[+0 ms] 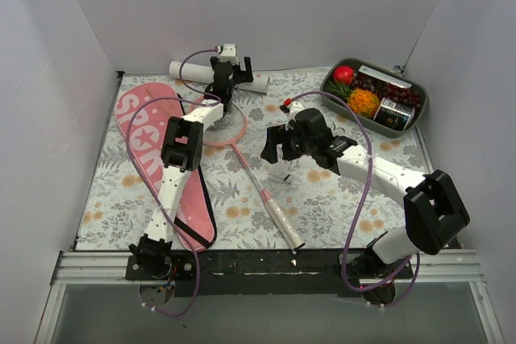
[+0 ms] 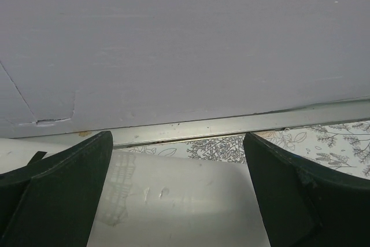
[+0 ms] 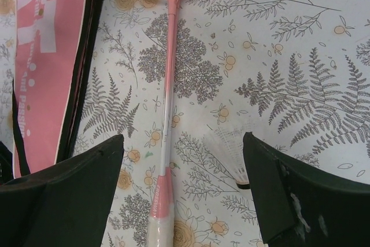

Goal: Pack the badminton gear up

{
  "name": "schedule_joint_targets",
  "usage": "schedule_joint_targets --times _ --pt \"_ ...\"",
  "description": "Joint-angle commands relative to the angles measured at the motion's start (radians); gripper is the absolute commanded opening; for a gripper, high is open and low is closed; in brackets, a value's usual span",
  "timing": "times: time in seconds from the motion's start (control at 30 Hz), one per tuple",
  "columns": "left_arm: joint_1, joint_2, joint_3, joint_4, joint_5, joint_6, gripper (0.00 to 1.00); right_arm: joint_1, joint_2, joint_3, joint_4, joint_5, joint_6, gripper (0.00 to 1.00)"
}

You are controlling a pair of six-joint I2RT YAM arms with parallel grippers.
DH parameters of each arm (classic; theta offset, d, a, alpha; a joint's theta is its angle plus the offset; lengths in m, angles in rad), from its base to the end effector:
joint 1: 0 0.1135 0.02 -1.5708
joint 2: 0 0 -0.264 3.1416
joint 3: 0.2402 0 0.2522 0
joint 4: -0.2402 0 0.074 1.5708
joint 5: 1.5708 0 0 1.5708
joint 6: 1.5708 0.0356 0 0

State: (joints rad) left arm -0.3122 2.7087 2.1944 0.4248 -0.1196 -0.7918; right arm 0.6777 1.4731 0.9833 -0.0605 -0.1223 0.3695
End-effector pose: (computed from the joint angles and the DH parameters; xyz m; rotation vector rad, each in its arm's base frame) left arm 0.5831 -0.1837 0.1462 -0.4971 1.6391 -0.7328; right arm 0.2558 0.2114 0.2568 -0.4137 2.1702 0.7350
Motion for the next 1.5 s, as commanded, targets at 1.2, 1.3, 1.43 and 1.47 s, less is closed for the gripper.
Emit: schedule_joint_targets --times 1.2,1.3,1.43,1.47 --pt "-0.036 -0.549 -0.584 -0.296 0.058 0.439 0.87 0.128 -0.283 -0.115 -0.091 0.061 0.04 0.92" --pt "-0.038 -0.556 -0.576 -0.29 0.081 0.496 0.91 0.128 -0.272 -0.112 -0.088 0.067 0.032 0.93" --pt "-0.044 -0.575 -0.582 -0.288 0.086 0.51 0.92 0.128 -0.243 -0.094 -0.058 0.184 0.031 0.94" --pt "-0.045 -0.595 -0.587 -0.287 0.087 0.496 0.92 0.122 -0.22 -0.087 -0.049 0.222 0.035 0.95"
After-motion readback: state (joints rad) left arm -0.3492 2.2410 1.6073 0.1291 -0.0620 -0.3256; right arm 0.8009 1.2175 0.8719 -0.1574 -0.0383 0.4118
